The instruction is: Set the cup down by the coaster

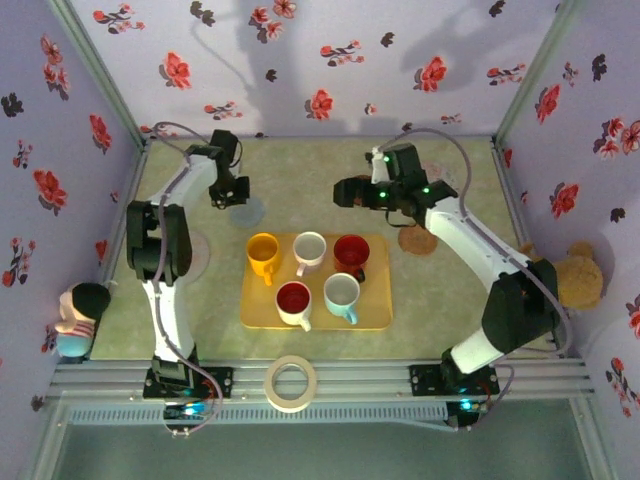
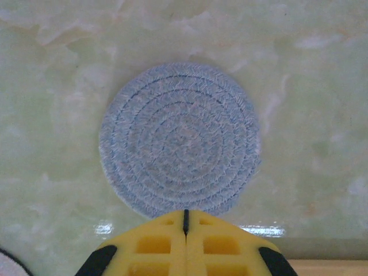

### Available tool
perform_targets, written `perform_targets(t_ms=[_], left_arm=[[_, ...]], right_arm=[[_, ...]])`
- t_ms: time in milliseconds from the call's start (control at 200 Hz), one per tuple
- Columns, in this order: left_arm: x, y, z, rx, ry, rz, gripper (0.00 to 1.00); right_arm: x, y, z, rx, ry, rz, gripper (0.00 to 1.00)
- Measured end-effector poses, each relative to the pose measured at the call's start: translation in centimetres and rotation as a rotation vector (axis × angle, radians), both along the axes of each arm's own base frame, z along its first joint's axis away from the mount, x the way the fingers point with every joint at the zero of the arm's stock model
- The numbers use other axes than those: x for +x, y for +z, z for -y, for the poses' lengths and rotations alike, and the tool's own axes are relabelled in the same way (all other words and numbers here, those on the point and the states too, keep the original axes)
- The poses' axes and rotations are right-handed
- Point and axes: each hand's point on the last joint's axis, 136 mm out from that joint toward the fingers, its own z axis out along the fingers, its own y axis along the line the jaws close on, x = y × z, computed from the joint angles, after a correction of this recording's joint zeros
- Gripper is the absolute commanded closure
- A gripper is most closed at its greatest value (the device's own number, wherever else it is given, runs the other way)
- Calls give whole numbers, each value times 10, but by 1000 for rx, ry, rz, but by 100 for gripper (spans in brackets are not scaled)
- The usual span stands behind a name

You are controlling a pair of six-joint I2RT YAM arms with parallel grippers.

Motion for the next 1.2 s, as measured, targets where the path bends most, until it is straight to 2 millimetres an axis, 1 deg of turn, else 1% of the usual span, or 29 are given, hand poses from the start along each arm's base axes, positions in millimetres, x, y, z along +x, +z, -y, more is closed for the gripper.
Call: perform_targets(t_ms=[70,200,305,400,530,660,855,985,1200], left_arm=[[3,-6,1,2,0,-10,100],[12,-19,3,6,-2,-28,100],[18,-26,5,7,-2,-33,100],[21,-33,6,9,-2,-40,100],[20,-43,5,14,-2,-65,100],[18,-54,5,19,-1,-90,100],[22,-54,8,13,-1,-86,100],[28,-54,16,-1,-14,-77,100],[37,-54,39,-38,-51,-53,100]], right_arm=[[-3,-2,-13,6,32,5,0],[-8,-7,-32,9,72,10,0],[-11,-13,-42,9,93,7,0],[-12,-19,-47,4,104,-3,0],[-13,-23,-49,-2,106,-11,0],[-11,-22,-48,-4,101,-6,0],[-9,-21,-48,-7,93,2,1],[-8,-21,-47,-15,85,6,1],[-5,-22,-44,-27,60,11,0]])
